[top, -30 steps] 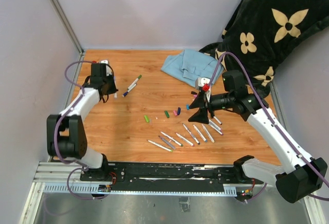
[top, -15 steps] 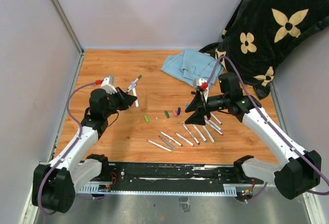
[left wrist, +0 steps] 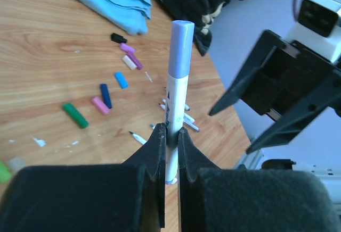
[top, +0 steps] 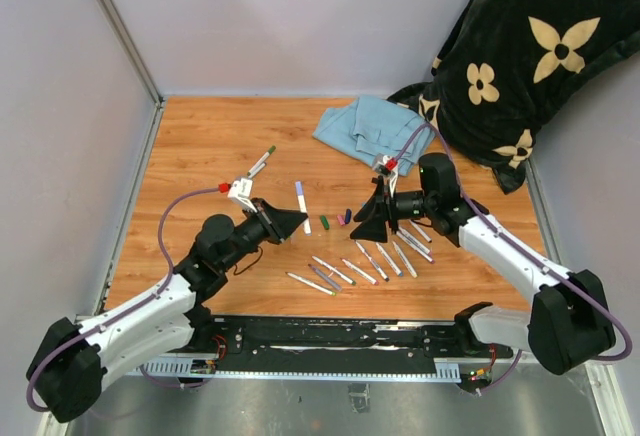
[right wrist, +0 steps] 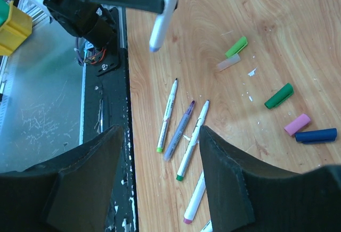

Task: Open the pen caps
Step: Pick up the pen from the center of the board.

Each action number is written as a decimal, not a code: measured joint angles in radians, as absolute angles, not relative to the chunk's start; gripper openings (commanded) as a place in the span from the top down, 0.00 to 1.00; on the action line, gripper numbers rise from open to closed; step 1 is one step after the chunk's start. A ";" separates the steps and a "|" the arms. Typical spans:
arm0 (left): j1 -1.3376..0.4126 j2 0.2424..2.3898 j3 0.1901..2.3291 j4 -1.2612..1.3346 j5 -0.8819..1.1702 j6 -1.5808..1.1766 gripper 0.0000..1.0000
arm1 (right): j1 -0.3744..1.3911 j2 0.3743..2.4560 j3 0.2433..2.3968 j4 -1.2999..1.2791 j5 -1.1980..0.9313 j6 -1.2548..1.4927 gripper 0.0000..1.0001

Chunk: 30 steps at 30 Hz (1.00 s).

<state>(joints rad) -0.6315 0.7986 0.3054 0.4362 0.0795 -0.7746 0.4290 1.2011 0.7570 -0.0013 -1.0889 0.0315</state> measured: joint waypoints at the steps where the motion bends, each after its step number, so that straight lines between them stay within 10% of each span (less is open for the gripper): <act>1: -0.658 0.801 0.300 0.453 0.063 -0.780 0.99 | 0.429 1.208 0.750 0.019 -1.089 0.051 0.39; 30: -0.929 1.101 0.235 0.967 -0.205 -0.876 1.00 | 0.491 1.285 0.743 0.099 -1.073 0.090 0.39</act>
